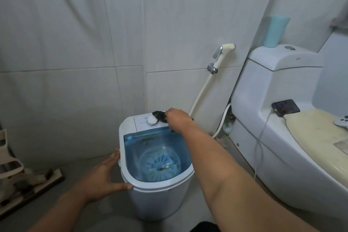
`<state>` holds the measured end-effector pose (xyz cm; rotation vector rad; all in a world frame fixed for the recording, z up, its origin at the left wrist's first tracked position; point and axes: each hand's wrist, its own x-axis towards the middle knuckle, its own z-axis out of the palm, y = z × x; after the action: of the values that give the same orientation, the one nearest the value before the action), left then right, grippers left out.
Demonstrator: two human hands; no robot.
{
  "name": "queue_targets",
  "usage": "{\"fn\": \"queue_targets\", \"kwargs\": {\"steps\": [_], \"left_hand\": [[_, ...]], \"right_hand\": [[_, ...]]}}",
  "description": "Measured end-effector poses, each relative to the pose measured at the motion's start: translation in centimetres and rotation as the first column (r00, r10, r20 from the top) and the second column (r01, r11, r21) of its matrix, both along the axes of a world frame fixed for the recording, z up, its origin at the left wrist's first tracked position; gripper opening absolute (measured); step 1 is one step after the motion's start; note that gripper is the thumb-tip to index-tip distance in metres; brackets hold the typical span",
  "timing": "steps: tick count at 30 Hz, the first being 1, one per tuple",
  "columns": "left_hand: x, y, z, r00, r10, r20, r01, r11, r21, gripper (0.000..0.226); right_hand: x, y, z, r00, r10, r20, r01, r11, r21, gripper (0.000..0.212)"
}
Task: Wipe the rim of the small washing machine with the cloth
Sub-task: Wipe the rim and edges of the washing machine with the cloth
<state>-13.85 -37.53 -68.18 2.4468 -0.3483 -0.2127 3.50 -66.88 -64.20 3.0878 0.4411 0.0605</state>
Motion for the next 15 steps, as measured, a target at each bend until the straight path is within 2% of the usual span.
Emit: {"fn": "queue_targets", "kwargs": {"steps": [4,8,15], "left_hand": [[0.1,0.0,-0.2,1.0,0.016,0.009,-0.016,1.0,0.017,0.13],[0.1,0.0,-0.2,1.0,0.017,0.005,-0.017,0.999,0.037,0.13],[-0.2,-0.4,0.5,1.0,0.017,0.009,-0.018,0.998,0.066,0.129]], "right_hand": [[2.3,0.0,0.4,0.989,-0.136,-0.057,0.142,0.982,0.121,0.022],[3.2,-0.3,0.4,0.952,-0.271,-0.141,0.302,0.907,0.294,0.02],[2.1,-2.3,-0.4,0.922,-0.349,-0.168,0.387,0.841,0.377,0.023]]}}
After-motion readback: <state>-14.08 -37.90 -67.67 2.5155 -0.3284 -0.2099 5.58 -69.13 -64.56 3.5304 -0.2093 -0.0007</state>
